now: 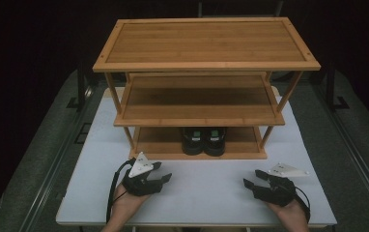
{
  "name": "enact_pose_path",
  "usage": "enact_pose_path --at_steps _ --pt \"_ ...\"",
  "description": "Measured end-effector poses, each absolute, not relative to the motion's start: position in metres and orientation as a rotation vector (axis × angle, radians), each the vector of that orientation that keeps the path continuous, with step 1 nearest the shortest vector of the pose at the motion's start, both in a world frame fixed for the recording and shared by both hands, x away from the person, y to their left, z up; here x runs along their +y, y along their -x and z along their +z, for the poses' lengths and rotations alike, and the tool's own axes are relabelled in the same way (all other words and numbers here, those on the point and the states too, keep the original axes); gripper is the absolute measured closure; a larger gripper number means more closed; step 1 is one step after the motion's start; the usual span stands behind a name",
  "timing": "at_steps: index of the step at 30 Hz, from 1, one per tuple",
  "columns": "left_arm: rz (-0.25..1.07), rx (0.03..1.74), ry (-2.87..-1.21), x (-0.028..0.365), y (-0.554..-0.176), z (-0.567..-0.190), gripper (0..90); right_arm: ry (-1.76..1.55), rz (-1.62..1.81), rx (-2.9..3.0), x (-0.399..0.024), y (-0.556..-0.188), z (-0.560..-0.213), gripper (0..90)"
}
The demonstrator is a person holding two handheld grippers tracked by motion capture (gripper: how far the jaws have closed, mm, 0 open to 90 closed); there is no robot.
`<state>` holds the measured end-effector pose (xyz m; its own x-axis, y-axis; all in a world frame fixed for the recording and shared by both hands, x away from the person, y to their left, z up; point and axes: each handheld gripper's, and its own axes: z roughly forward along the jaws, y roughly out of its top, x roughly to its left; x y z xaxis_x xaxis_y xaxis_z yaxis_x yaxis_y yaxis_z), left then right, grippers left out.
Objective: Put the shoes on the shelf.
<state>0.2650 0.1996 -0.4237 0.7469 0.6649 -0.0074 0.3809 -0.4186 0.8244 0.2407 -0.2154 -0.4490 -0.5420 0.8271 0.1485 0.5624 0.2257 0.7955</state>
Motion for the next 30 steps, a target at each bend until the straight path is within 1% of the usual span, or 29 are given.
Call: enact_pose_path --at_steps 21,24,28,30 --pt "0.398 0.797 -2.062 0.212 -0.255 -0.429 42.2 -1.305 1.219 2.189 -0.233 -0.224 -0.448 37.0" --pt "0.392 0.800 -2.053 0.214 -0.253 -0.430 40.9 -1.302 1.221 2.181 -0.235 -0.221 -0.448 34.5" --pt "0.390 0.801 -2.038 0.215 -0.247 -0.433 37.8 -1.286 1.237 2.163 -0.236 -0.217 -0.449 28.3" --pt "0.386 0.804 -2.030 0.216 -0.245 -0.435 36.0 -1.275 1.246 2.153 -0.237 -0.214 -0.452 26.6"
